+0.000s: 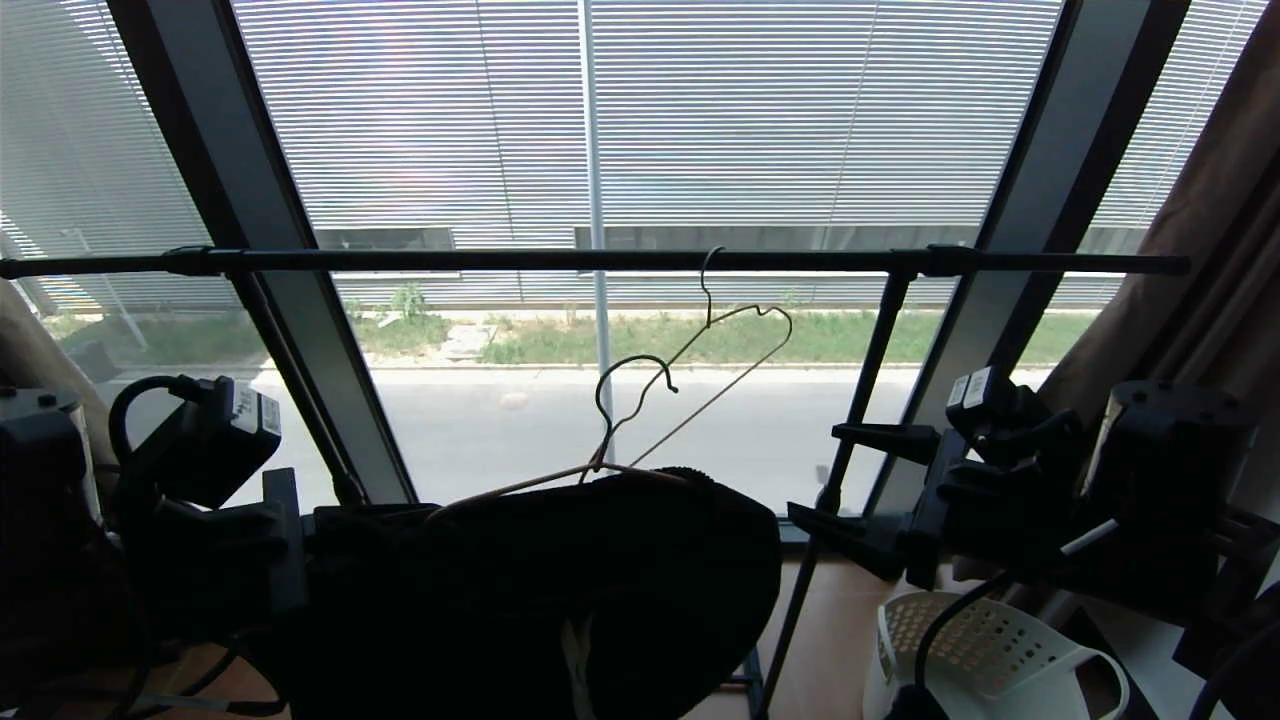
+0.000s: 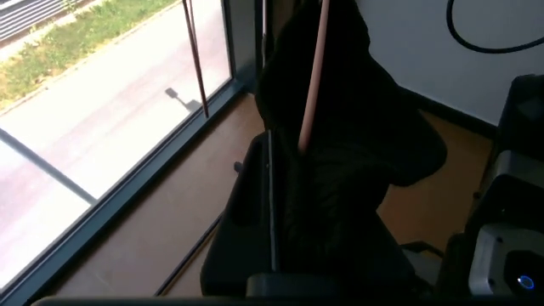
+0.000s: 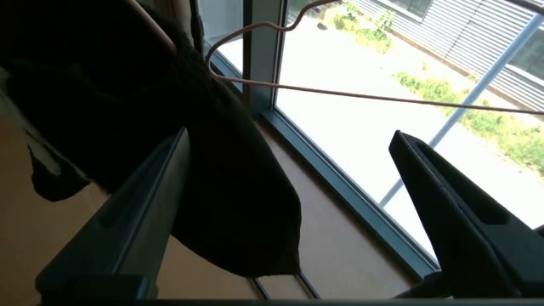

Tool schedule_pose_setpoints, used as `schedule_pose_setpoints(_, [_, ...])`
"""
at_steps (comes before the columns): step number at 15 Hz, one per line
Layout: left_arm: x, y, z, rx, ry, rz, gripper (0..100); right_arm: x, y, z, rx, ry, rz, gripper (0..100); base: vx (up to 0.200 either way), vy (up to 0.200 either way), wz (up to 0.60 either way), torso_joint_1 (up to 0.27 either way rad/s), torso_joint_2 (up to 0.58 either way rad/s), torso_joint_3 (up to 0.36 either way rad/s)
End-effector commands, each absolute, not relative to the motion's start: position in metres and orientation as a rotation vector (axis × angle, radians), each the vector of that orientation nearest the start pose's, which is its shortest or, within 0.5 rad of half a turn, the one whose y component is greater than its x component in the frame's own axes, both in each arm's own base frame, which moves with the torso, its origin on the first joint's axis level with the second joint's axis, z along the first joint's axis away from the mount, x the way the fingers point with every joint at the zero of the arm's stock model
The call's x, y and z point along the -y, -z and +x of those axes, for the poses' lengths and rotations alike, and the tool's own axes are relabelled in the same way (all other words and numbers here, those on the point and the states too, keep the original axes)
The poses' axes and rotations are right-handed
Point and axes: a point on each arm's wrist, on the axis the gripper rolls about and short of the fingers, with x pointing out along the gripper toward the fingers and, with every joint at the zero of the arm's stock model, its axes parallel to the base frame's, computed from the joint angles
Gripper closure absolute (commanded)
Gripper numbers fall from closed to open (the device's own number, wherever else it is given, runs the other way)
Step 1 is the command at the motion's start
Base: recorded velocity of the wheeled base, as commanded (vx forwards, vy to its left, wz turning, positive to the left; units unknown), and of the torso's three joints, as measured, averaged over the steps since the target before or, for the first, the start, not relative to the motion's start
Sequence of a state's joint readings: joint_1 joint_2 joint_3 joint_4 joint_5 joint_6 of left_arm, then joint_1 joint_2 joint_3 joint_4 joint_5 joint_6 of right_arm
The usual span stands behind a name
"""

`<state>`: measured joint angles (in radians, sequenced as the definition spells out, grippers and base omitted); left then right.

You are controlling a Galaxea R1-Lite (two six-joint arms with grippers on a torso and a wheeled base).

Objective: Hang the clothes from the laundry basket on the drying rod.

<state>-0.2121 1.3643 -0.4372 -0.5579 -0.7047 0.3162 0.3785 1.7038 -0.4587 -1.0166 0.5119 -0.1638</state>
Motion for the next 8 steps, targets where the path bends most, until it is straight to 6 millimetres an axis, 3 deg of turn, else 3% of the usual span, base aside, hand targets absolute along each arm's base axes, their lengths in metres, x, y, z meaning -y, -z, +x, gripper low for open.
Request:
schedule_pose_setpoints(1, [0.058, -0.15, 0.196, -0.284, 0.913, 0.241, 100, -0.108, -0.133, 0.242, -0.166, -0.905, -0.136, 0, 0.0, 0.0, 0.0, 0.0, 0.0, 0.0])
schedule_pose_setpoints(8, [0.057, -0.13, 0.196, -0.341, 0.88, 0.331, 100, -0.109, -0.128, 0.245, -0.183, -0.904, -0.135, 0, 0.0, 0.0, 0.0, 0.0, 0.0, 0.0])
